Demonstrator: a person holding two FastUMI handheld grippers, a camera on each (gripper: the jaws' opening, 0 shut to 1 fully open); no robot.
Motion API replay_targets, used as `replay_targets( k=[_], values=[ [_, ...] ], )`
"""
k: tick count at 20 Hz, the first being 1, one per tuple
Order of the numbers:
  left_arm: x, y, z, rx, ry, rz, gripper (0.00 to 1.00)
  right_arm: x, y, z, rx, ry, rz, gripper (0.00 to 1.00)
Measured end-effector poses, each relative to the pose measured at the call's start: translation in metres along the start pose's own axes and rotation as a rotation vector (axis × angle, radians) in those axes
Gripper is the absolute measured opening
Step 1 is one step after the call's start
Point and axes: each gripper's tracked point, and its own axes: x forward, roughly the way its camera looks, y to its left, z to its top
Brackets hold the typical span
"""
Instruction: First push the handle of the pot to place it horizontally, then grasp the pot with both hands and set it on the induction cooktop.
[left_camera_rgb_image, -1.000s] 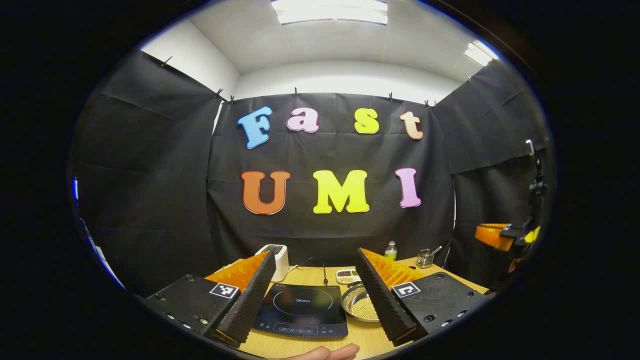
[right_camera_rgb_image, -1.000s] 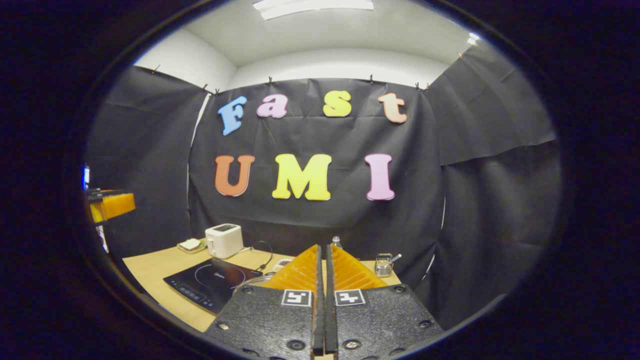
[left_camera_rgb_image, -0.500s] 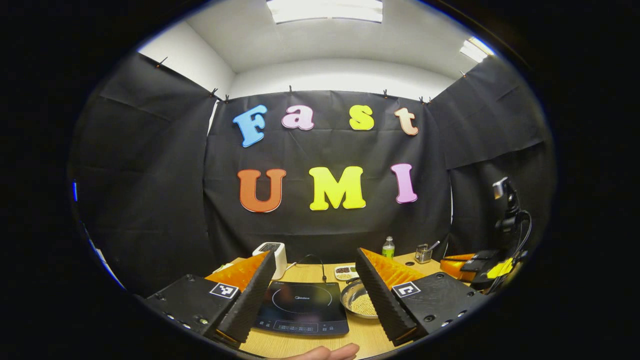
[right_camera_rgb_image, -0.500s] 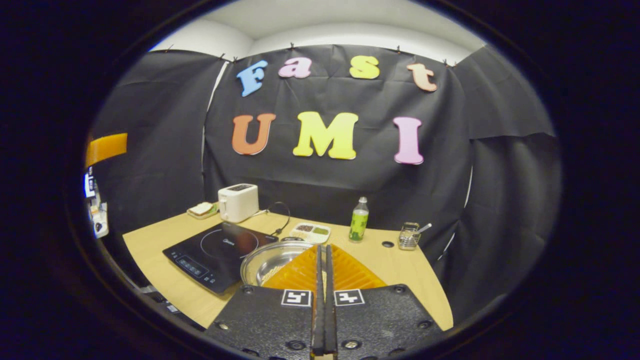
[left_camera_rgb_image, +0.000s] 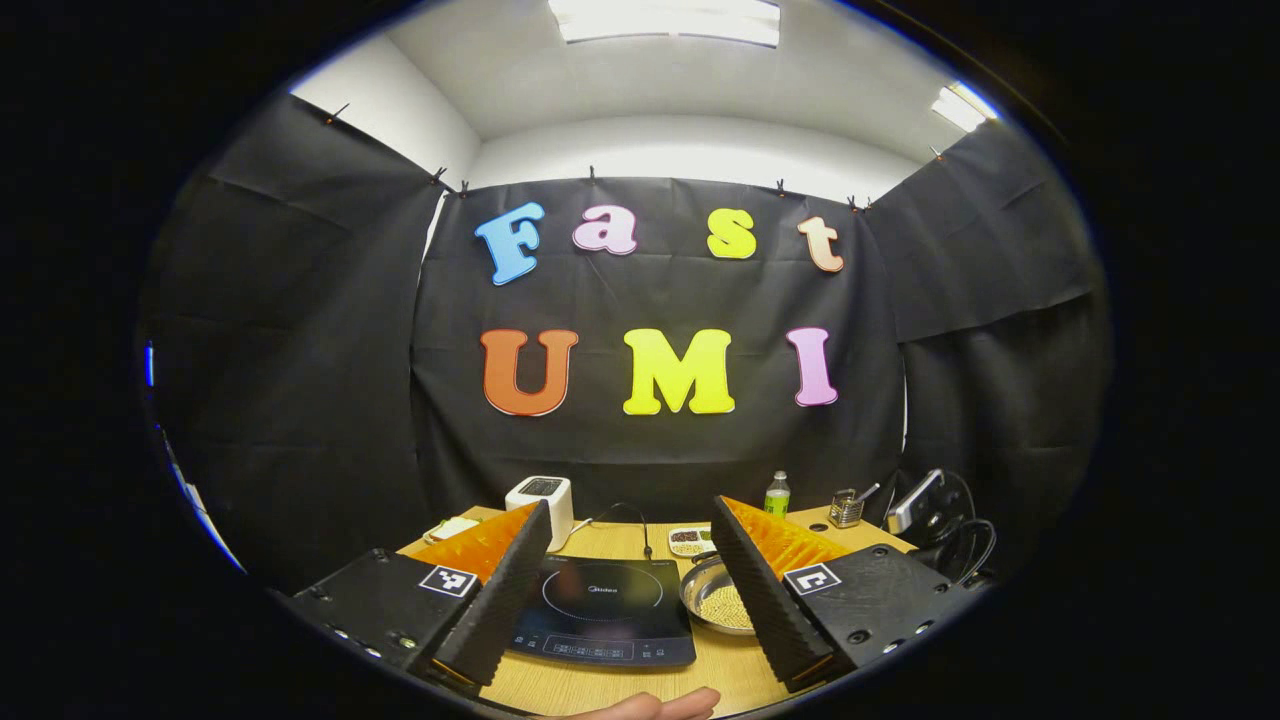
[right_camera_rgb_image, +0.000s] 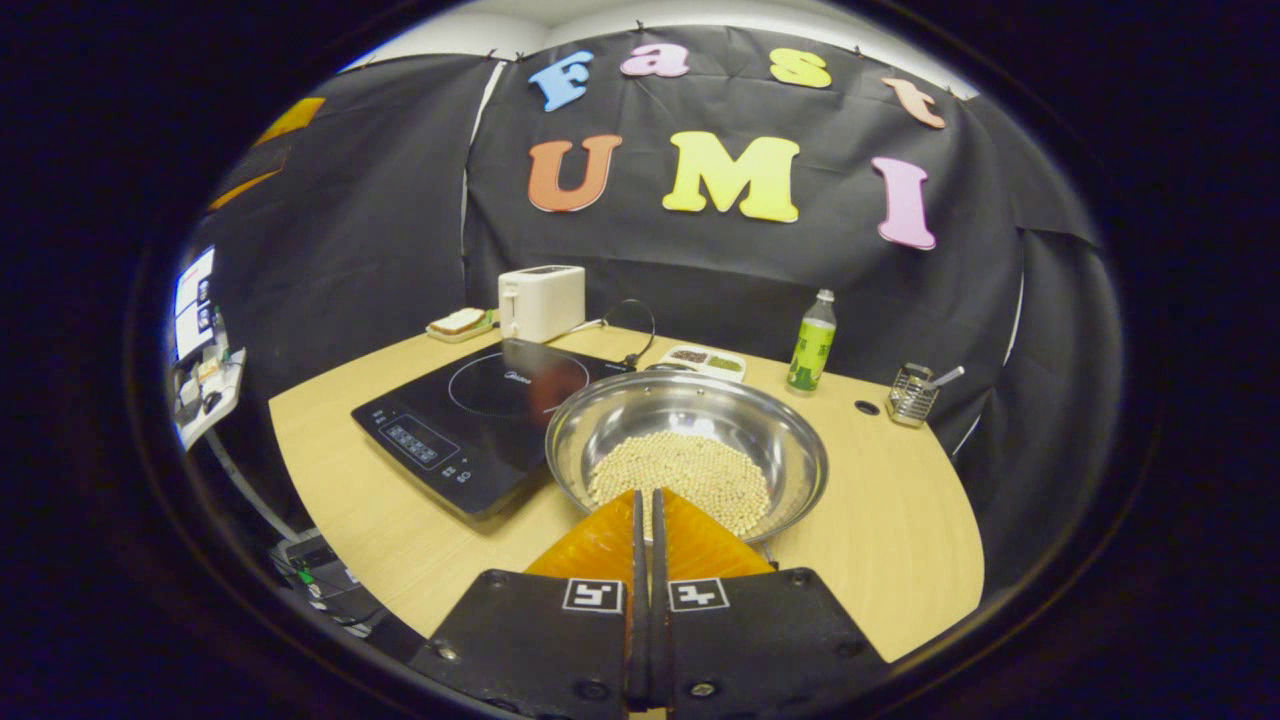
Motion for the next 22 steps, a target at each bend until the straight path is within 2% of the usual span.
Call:
replay_targets(
  k=[4, 9, 11, 13, 15, 16, 22],
  values=[
    [0.002, 0.002, -0.009, -0.008, 0.015, 0.009, 0.96, 0.017, 0.012, -0.030, 0.087, 0.039, 0.020, 0.04],
    [0.003, -0.001, -0.015, -0.014, 0.026, 0.009, 0.95, 0.028, 0.011, -0.052, 0.103, 0.059, 0.001, 0.04],
    [0.001, -0.003, -0.015, -0.009, 0.018, -0.002, 0.95, 0.029, 0.001, -0.056, 0.110, 0.061, -0.031, 0.00],
    [-0.001, -0.006, -0.016, -0.013, 0.017, -0.005, 0.95, 0.028, -0.002, -0.056, 0.120, 0.057, -0.028, 0.04],
    [0.001, -0.007, -0.019, -0.012, 0.021, -0.004, 0.95, 0.028, -0.010, -0.058, 0.126, 0.054, -0.044, 0.00],
    [0.002, -0.008, -0.021, -0.011, 0.023, -0.004, 0.95, 0.027, -0.015, -0.058, 0.120, 0.055, -0.052, 0.04],
    [0.017, -0.009, -0.021, 0.001, 0.033, 0.010, 0.95, 0.027, -0.040, -0.061, 0.134, 0.081, -0.082, 0.04]
  ],
)
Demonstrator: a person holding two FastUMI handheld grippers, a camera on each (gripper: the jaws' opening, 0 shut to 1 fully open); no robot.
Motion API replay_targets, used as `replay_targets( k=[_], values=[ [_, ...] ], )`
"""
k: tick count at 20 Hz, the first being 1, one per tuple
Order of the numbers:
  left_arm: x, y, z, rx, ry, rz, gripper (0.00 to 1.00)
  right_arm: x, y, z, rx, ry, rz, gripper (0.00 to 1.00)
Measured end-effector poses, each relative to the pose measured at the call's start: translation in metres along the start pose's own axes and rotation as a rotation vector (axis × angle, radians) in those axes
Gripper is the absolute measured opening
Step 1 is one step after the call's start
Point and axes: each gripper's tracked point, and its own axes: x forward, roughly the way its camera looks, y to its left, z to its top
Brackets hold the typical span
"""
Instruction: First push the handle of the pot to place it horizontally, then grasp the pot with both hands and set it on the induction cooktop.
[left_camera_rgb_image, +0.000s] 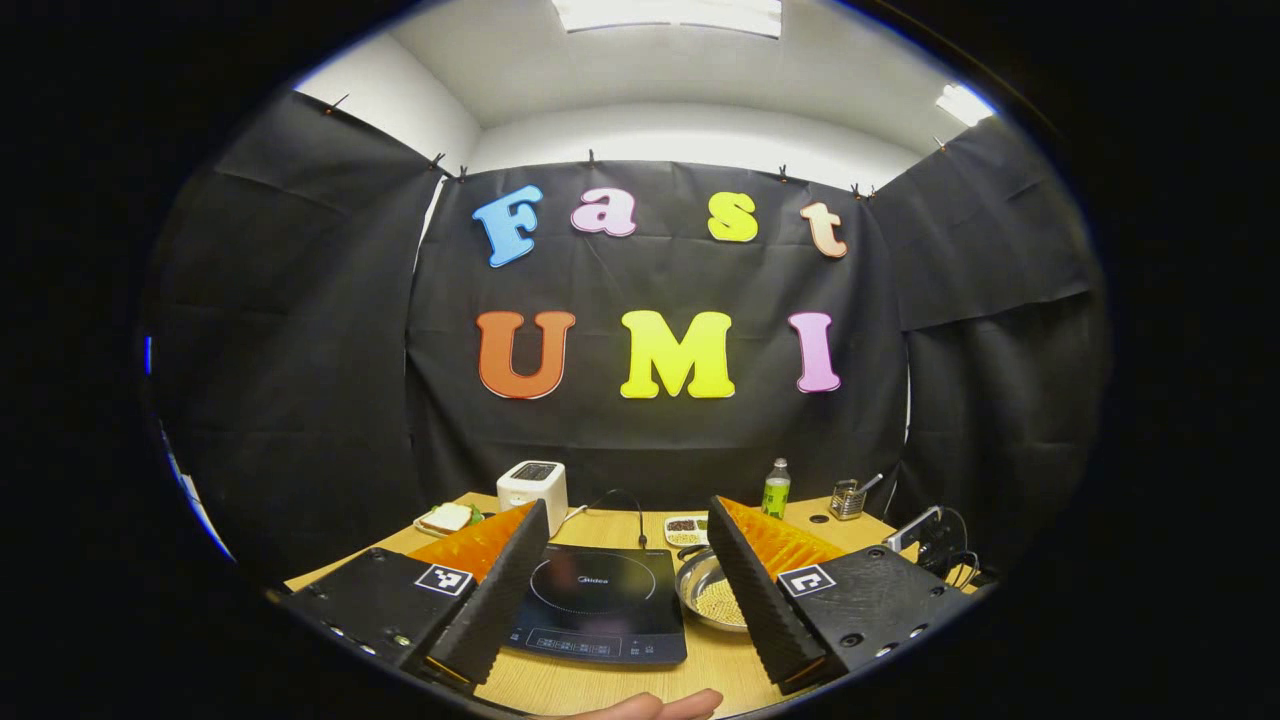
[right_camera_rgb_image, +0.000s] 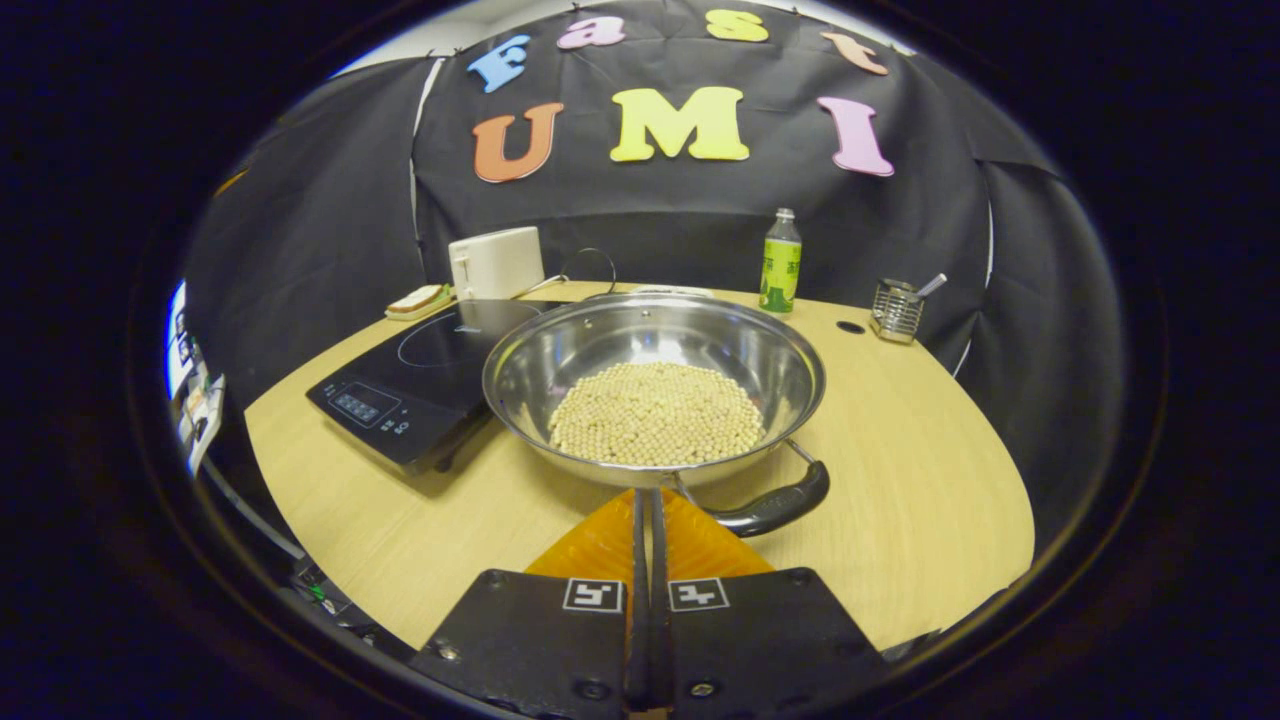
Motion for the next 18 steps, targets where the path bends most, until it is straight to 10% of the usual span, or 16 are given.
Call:
replay_targets(
  k=[18],
  values=[
    [0.079, 0.005, -0.005, 0.028, 0.055, 0.051, 0.95, 0.028, -0.066, 0.005, -0.032, 0.113, -0.019, 0.04]
  ],
)
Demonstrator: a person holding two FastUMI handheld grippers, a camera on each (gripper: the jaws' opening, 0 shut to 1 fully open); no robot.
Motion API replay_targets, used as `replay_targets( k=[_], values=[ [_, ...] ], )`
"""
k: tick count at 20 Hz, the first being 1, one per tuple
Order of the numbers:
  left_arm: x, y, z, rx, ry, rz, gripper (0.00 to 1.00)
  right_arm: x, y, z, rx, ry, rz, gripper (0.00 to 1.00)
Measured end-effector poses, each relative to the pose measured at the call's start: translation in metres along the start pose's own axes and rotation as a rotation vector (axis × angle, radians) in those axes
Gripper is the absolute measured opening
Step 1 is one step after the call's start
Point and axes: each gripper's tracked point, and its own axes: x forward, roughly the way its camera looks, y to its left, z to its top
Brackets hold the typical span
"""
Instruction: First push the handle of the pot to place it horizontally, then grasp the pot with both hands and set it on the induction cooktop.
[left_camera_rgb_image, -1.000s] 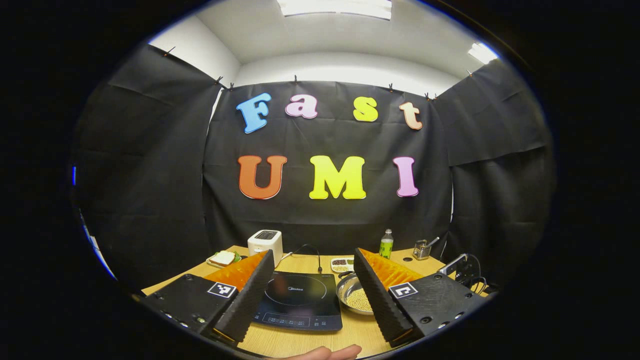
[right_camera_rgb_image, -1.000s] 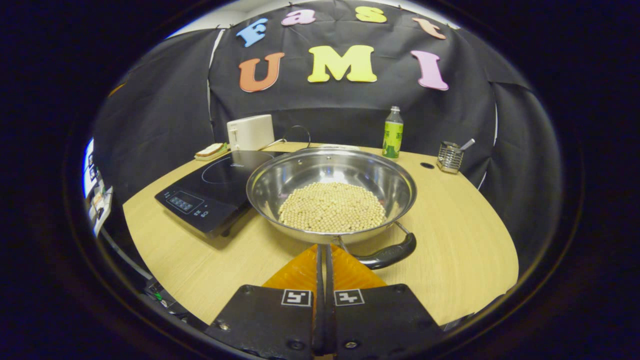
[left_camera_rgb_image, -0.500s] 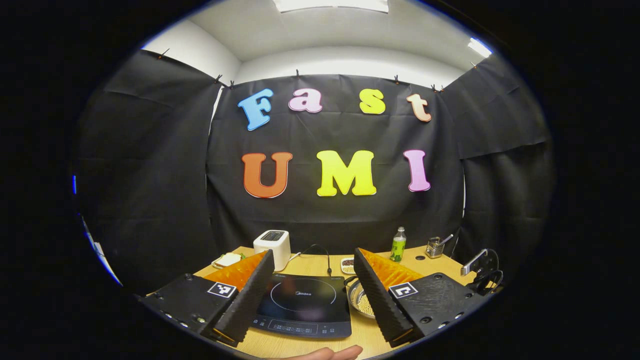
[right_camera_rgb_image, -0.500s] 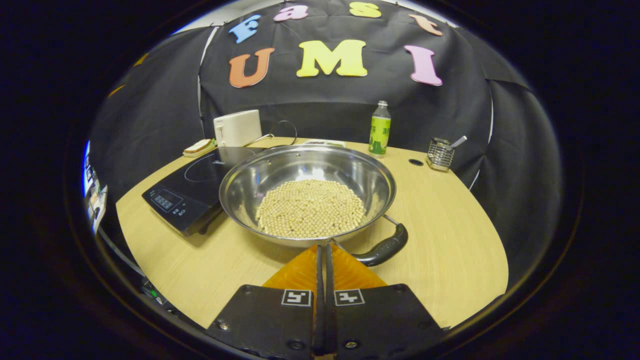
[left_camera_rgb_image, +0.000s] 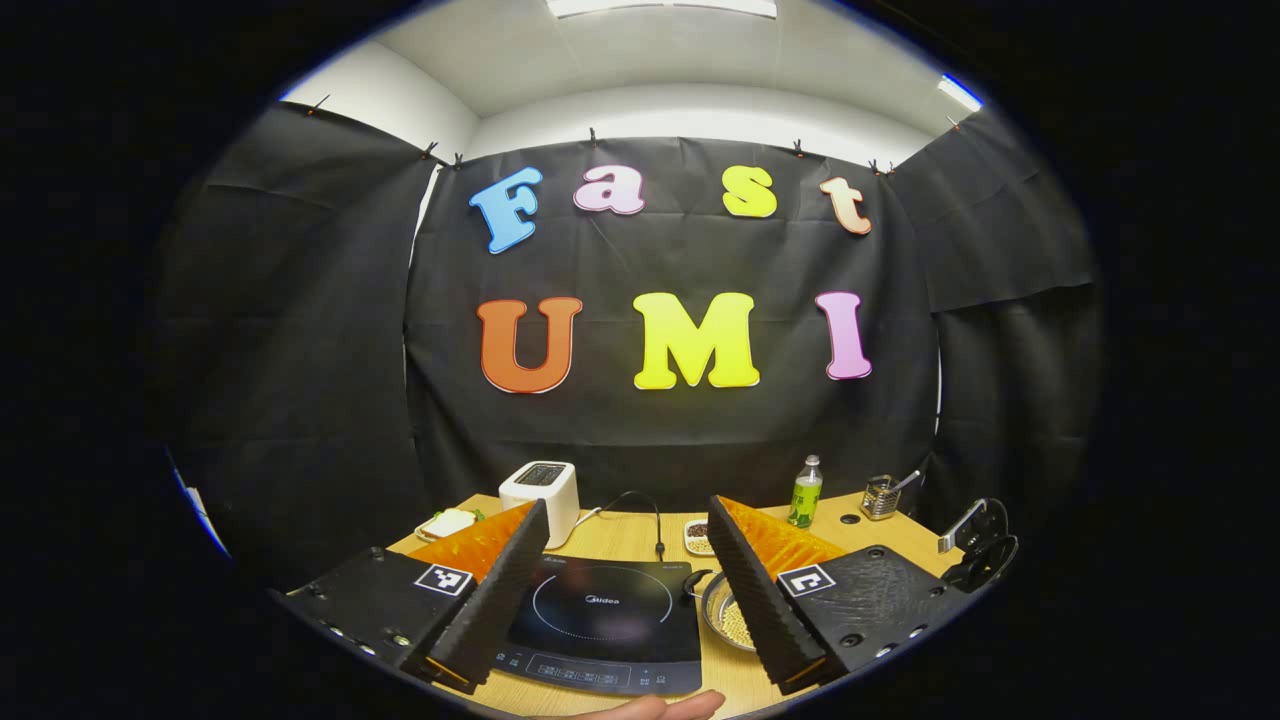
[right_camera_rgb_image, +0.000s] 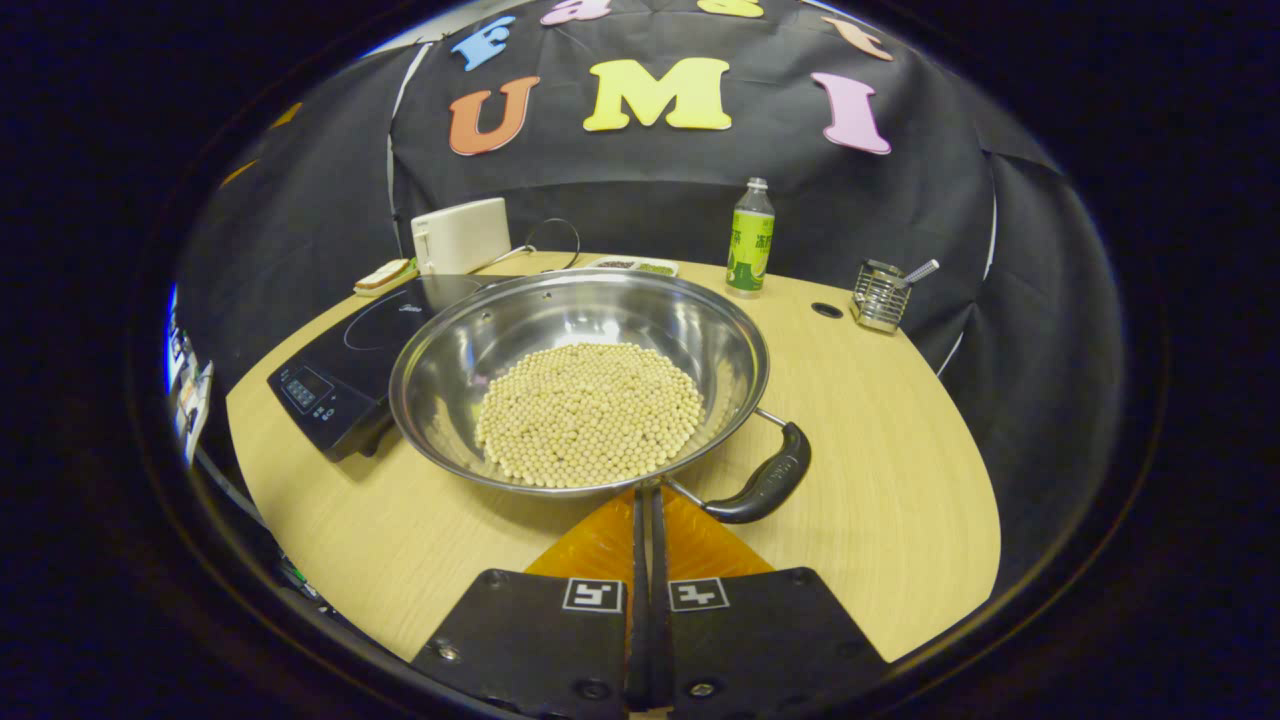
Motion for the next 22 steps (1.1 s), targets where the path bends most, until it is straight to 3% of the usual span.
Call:
replay_targets(
  k=[8, 18, 22],
  values=[
    [0.029, -0.015, -0.008, -0.023, 0.024, -0.018, 0.95, 0.009, -0.028, 0.007, -0.036, 0.068, 0.032, 0.04],
    [0.061, -0.036, -0.031, -0.033, 0.091, -0.084, 0.95, 0.035, -0.085, 0.034, -0.061, 0.071, -0.059, 0.04],
    [0.075, -0.028, -0.058, -0.042, 0.154, -0.047, 0.95, 0.042, -0.099, 0.039, -0.012, 0.072, -0.069, 0.01]
  ],
)
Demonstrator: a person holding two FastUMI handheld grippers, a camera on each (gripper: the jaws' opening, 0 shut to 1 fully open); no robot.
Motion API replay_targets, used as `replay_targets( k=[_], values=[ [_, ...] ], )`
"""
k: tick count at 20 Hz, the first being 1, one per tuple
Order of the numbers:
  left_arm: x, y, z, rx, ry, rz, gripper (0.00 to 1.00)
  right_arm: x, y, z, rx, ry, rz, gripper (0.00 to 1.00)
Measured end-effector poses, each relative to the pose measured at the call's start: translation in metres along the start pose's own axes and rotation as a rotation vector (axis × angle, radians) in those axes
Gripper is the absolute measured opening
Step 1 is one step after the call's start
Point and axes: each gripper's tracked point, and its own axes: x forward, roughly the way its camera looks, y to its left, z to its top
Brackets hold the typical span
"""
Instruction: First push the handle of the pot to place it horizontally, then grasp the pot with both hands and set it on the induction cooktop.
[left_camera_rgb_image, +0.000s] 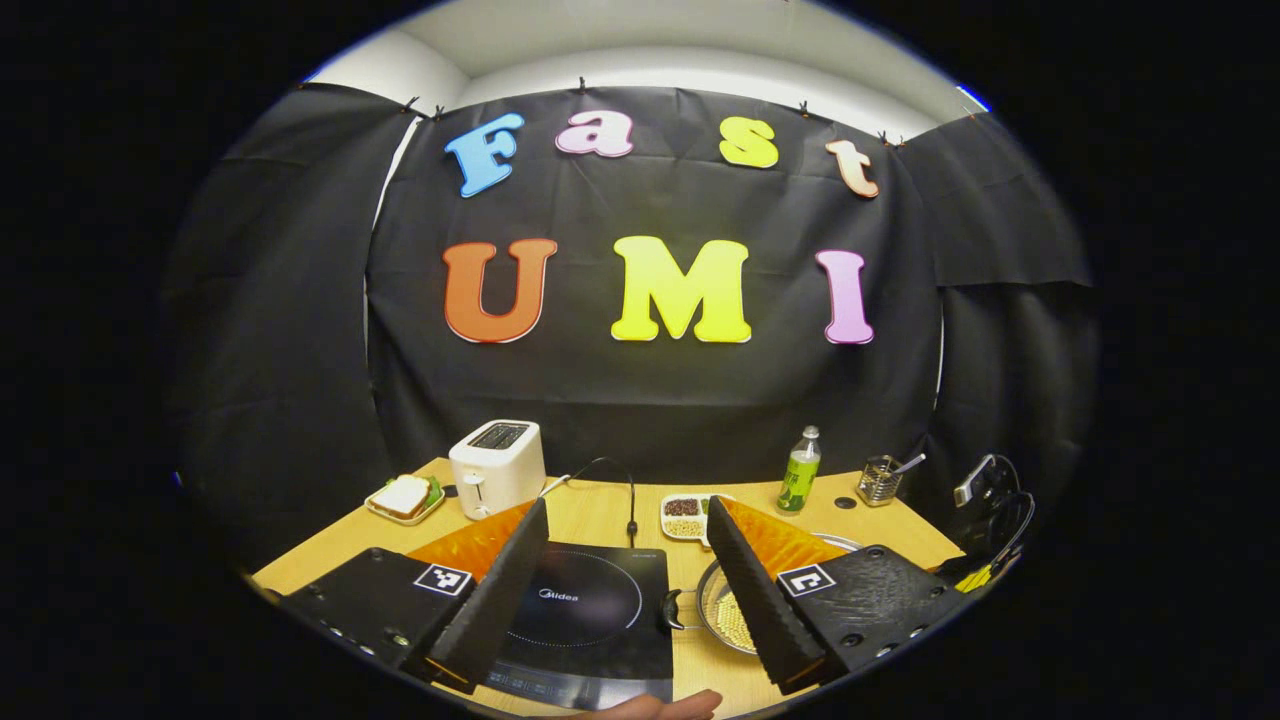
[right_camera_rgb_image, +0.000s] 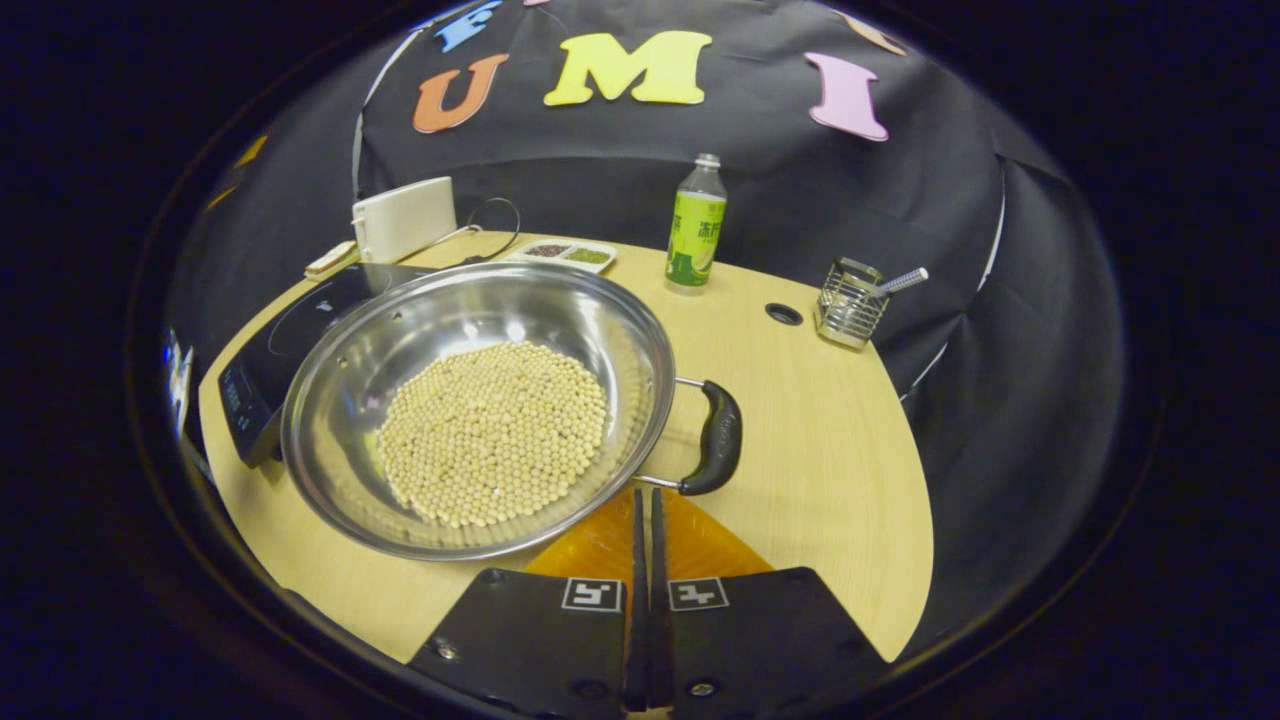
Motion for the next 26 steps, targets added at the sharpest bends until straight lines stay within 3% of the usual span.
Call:
replay_targets(
  k=[4, 5, 7, 8, 10, 12, 13, 15, 17, 21, 23, 26],
  values=[
    [0.014, -0.006, -0.030, -0.034, 0.081, -0.016, 0.95, 0.000, -0.011, -0.001, 0.041, 0.000, -0.021, 0.08],
    [0.018, -0.008, -0.038, -0.037, 0.100, -0.018, 0.95, -0.003, -0.012, -0.005, 0.051, 0.002, -0.024, 0.16],
    [0.025, -0.014, -0.057, -0.031, 0.141, -0.024, 0.95, -0.013, -0.010, -0.009, 0.077, 0.004, -0.015, 0.11],
    [0.028, -0.019, -0.067, -0.030, 0.168, -0.035, 0.95, -0.019, -0.011, -0.010, 0.083, -0.004, -0.019, 0.15],
    [0.033, -0.030, -0.090, -0.033, 0.228, -0.068, 0.95, -0.031, -0.020, -0.008, 0.083, -0.031, -0.061, 0.13],
    [0.037, -0.039, -0.107, -0.031, 0.272, -0.093, 0.96, -0.043, -0.032, -0.001, 0.069, -0.068, -0.119, 0.31],
    [0.040, -0.042, -0.113, -0.031, 0.285, -0.104, 0.95, -0.048, -0.034, 0.001, 0.067, -0.078, -0.136, 0.55],
    [0.040, -0.047, -0.125, -0.028, 0.316, -0.118, 0.96, -0.053, -0.033, 0.005, 0.084, -0.089, -0.137, 0.75],
    [0.045, -0.053, -0.136, -0.023, 0.342, -0.129, 0.95, -0.056, -0.035, 0.011, 0.124, -0.100, -0.130, 0.81],
    [0.053, -0.062, -0.156, -0.008, 0.387, -0.143, 0.95, -0.055, -0.033, 0.026, 0.207, -0.123, -0.097, 0.83],
    [0.057, -0.068, -0.165, -0.004, 0.411, -0.150, 0.95, -0.048, -0.032, 0.031, 0.216, -0.116, -0.096, 0.93],
    [0.065, -0.072, -0.175, 0.006, 0.433, -0.156, 0.95, -0.032, -0.024, 0.042, 0.217, -0.121, -0.079, 0.95]
  ],
)
